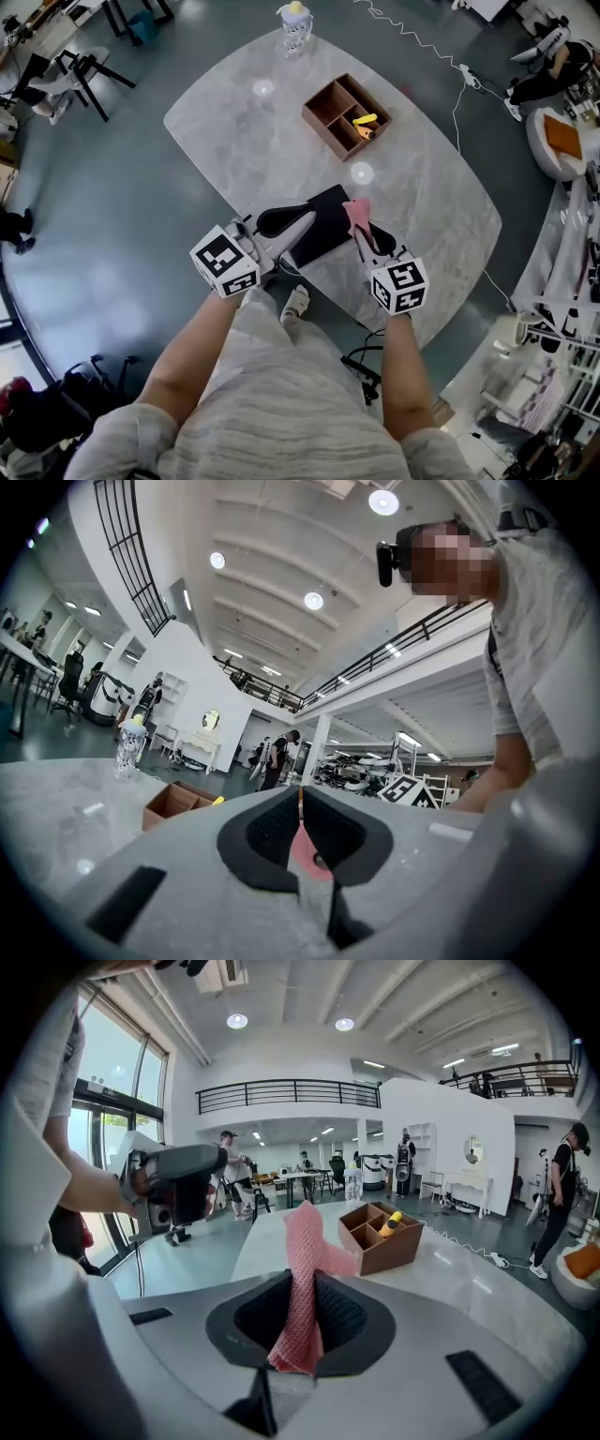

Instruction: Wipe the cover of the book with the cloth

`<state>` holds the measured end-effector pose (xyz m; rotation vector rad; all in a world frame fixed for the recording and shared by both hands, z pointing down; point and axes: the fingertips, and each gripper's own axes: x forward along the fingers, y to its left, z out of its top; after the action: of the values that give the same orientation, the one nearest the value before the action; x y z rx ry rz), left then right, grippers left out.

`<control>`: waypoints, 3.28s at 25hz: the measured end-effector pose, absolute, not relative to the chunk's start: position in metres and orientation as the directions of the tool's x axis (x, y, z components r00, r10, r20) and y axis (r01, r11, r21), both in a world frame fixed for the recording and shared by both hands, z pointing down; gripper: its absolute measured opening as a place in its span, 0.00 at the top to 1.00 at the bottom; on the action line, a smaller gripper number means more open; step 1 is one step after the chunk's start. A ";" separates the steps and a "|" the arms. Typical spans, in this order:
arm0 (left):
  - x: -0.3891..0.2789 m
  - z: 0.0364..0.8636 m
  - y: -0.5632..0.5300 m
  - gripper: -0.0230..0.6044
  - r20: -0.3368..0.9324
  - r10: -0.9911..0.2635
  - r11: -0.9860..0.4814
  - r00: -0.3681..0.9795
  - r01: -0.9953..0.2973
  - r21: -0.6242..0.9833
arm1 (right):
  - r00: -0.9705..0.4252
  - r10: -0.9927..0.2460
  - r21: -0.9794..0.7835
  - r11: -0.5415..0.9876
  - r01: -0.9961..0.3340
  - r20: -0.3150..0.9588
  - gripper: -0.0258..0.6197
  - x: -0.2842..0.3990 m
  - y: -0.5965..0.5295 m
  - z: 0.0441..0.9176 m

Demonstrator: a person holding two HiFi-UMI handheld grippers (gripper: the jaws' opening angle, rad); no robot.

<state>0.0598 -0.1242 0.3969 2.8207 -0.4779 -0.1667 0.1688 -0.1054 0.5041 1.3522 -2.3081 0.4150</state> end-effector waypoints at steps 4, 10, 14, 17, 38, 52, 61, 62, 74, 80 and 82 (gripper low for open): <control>0.057 0.405 -0.139 0.92 -0.061 -0.353 -0.904 0.934 -0.324 0.281 | -0.374 -0.724 0.013 0.467 -0.884 0.579 0.88 0.176 -0.116 0.539; 0.056 0.411 -0.155 0.92 -0.050 -0.372 -0.901 0.927 -0.348 0.258 | -0.296 -0.676 0.066 0.455 -0.888 0.675 0.88 0.187 -0.123 0.585; 0.056 0.415 -0.159 0.92 -0.047 -0.372 -0.901 0.927 -0.348 0.261 | -0.233 -0.651 0.101 0.432 -0.896 0.722 0.87 0.193 -0.129 0.611; 0.055 0.419 -0.160 0.92 -0.045 -0.371 -0.899 0.928 -0.346 0.267 | -0.191 -0.615 0.108 0.414 -0.904 0.765 0.88 0.197 -0.130 0.632; 0.040 0.415 -0.159 0.92 -0.052 -0.378 -0.894 0.924 -0.350 0.278 | -0.240 -0.483 0.040 0.500 -0.865 0.842 0.88 0.130 -0.110 0.655; 0.035 0.406 -0.159 0.92 -0.066 -0.392 -0.893 0.918 -0.362 0.267 | -0.431 -0.350 -0.138 0.622 -0.771 0.832 0.88 0.045 -0.079 0.656; 0.032 0.398 -0.160 0.93 -0.077 -0.401 -0.892 0.913 -0.371 0.258 | -0.716 -0.240 -0.500 0.573 -0.649 0.655 0.88 -0.013 -0.061 0.633; 0.031 0.397 -0.160 0.92 -0.079 -0.403 -0.892 0.912 -0.372 0.257 | -0.762 -0.245 -0.550 0.566 -0.615 0.600 0.88 -0.018 -0.064 0.622; 0.019 0.393 -0.171 0.92 -0.078 -0.420 -0.887 0.904 -0.391 0.248 | -0.514 -0.534 -0.267 0.472 -0.840 0.672 0.87 0.105 -0.157 0.603; 0.014 0.392 -0.174 0.92 -0.072 -0.422 -0.885 0.904 -0.393 0.248 | -0.322 -0.548 -0.090 0.407 -0.909 0.772 0.87 0.161 -0.176 0.626; 0.014 0.392 -0.176 0.92 -0.067 -0.419 -0.886 0.906 -0.391 0.248 | -0.273 -0.546 -0.044 0.396 -0.917 0.792 0.87 0.170 -0.181 0.633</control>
<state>0.0136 -0.1755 0.3925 2.8405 -0.6124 -0.1742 0.1696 -0.1810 0.6325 1.2510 -1.9473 0.6686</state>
